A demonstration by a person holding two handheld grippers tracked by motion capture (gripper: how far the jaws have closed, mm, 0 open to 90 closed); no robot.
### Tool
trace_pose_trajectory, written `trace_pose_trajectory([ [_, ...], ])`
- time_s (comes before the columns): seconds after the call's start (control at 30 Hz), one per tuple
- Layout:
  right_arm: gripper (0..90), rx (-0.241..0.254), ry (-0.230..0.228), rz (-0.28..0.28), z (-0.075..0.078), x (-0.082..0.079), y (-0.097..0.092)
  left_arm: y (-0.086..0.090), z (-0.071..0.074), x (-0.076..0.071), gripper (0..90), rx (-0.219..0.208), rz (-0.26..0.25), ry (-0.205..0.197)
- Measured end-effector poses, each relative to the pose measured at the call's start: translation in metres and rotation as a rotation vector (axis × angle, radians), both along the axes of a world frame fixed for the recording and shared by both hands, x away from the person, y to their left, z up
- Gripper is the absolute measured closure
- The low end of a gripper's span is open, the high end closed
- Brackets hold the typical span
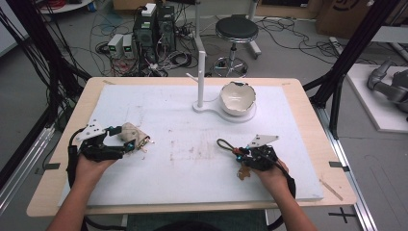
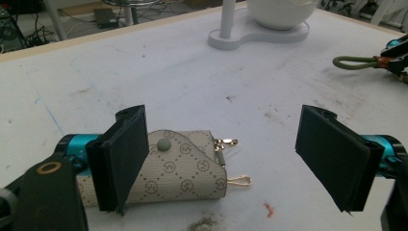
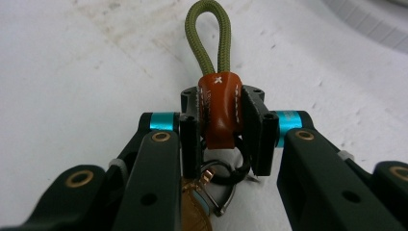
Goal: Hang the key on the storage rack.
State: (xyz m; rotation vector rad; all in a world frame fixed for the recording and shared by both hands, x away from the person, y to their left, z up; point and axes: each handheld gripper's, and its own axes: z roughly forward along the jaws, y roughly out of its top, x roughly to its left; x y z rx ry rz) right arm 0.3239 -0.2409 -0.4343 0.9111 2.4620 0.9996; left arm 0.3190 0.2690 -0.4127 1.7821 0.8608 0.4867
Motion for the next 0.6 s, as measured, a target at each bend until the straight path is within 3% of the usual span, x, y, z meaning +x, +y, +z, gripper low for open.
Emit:
trace_pose_trajectory([
  [0.23, 71.9, 0.022, -0.055, -0.023, 0.013, 0.006, 0.001, 0.003, -0.001, -0.001, 19.0, -0.001, 0.003, 0.0],
  [0.6, 72.2, 0.083, -0.131, -0.003, 0.04, 0.016, 0.006, 0.005, 0.0, -0.003, 19.0, -0.003, 0.02, -0.003],
])
